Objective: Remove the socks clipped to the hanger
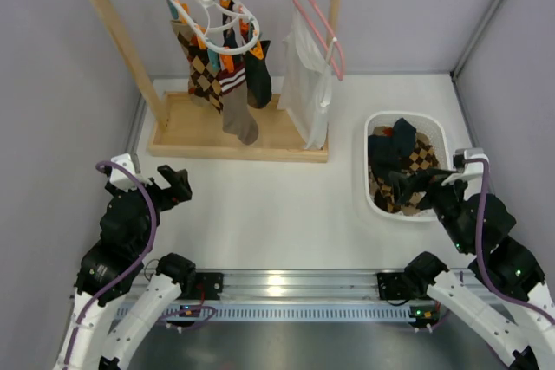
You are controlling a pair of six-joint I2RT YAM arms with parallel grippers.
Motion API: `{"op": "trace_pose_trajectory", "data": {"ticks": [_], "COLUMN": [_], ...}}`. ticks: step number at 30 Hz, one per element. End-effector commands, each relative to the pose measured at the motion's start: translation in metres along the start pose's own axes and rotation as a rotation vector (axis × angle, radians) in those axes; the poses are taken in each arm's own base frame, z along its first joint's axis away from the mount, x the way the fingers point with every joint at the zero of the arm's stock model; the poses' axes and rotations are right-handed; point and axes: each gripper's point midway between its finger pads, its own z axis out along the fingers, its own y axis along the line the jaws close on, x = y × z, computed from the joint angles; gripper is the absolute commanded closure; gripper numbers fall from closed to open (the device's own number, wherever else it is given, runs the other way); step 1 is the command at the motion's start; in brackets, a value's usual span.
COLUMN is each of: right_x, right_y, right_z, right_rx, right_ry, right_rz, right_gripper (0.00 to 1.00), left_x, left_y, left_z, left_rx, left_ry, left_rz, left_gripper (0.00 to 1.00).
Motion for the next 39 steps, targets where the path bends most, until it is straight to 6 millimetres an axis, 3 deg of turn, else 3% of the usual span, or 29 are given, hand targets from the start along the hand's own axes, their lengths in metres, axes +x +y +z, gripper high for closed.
{"op": "trace_pose_trajectory", "data": {"ticks": [1, 5, 9, 13, 18, 19, 21, 22, 23, 24, 25, 26, 27, 28, 29, 31, 33, 35, 39], "right_x": [-0.013, -0.011, 0.002, 0.016, 0.033, 0.020, 0.026, 0.014, 0.007, 0.021, 0.020, 0.009, 0.020, 0.016, 0.016, 0.014, 0.020, 0.022, 0.027], "right_y": [0.005, 0.015, 0.030, 0.080, 0.117, 0.137, 0.158, 0.168, 0.173, 0.183, 0.183, 0.200, 0.209, 0.209, 0.232, 0.250, 0.285, 0.305, 0.317], "right_z": [0.003, 0.009, 0.020, 0.024, 0.032, 0.027, 0.034, 0.036, 0.042, 0.057, 0.072, 0.072, 0.087, 0.101, 0.107, 0.122, 0.142, 0.173, 0.223], "right_rx": [-0.014, -0.060, -0.122, -0.389, -0.560, -0.674, -0.767, -0.815, -0.811, -0.799, -0.734, -0.747, -0.715, -0.640, -0.640, -0.604, -0.599, -0.538, -0.392], "right_ry": [-0.063, -0.060, -0.009, 0.028, 0.092, 0.042, 0.057, 0.014, 0.011, 0.067, 0.055, 0.033, 0.056, 0.028, 0.024, -0.003, 0.024, 0.036, 0.009], "right_rz": [0.043, 0.049, 0.037, 0.019, 0.074, 0.102, 0.192, 0.206, 0.212, 0.190, 0.179, 0.165, 0.127, 0.120, 0.108, 0.047, -0.027, -0.052, -0.070], "right_gripper": [0.01, 0.00, 0.00, 0.00, 0.01, 0.00, 0.00, 0.01, 0.01, 0.01, 0.00, 0.01, 0.00, 0.00, 0.00, 0.01, 0.01, 0.01, 0.01], "left_x": [-0.003, -0.004, -0.004, -0.006, -0.005, -0.012, -0.014, -0.023, -0.026, -0.030, -0.036, -0.040, -0.042, -0.044, -0.045, -0.039, -0.029, -0.022, -0.003], "left_y": [0.001, 0.001, 0.000, -0.013, -0.030, -0.036, -0.047, -0.050, -0.050, -0.051, -0.051, -0.050, -0.050, -0.047, -0.045, -0.031, -0.021, -0.016, -0.026], "left_z": [0.001, 0.001, 0.001, -0.002, 0.005, 0.005, 0.010, 0.009, 0.010, 0.011, 0.010, 0.010, 0.009, 0.010, 0.011, 0.018, 0.024, 0.027, 0.031], "left_rx": [-0.008, -0.010, -0.007, 0.064, 0.104, 0.123, 0.145, 0.149, 0.145, 0.137, 0.136, 0.133, 0.129, 0.116, 0.110, 0.034, -0.024, -0.048, 0.033], "left_ry": [-0.021, -0.021, -0.019, -0.004, 0.051, 0.051, 0.081, 0.069, 0.067, 0.065, 0.052, 0.042, 0.036, 0.025, 0.017, 0.015, 0.027, 0.029, 0.045], "left_rz": [-0.013, -0.016, -0.016, -0.001, -0.027, -0.038, -0.030, -0.032, -0.023, -0.018, -0.018, -0.014, -0.011, -0.005, 0.019, 0.058, 0.070, 0.062, 0.063], "left_gripper": [0.02, 0.02, 0.01, 0.01, 0.01, 0.01, 0.01, 0.02, 0.01, 0.01, 0.01, 0.01, 0.01, 0.01, 0.02, 0.01, 0.02, 0.02, 0.01]}}
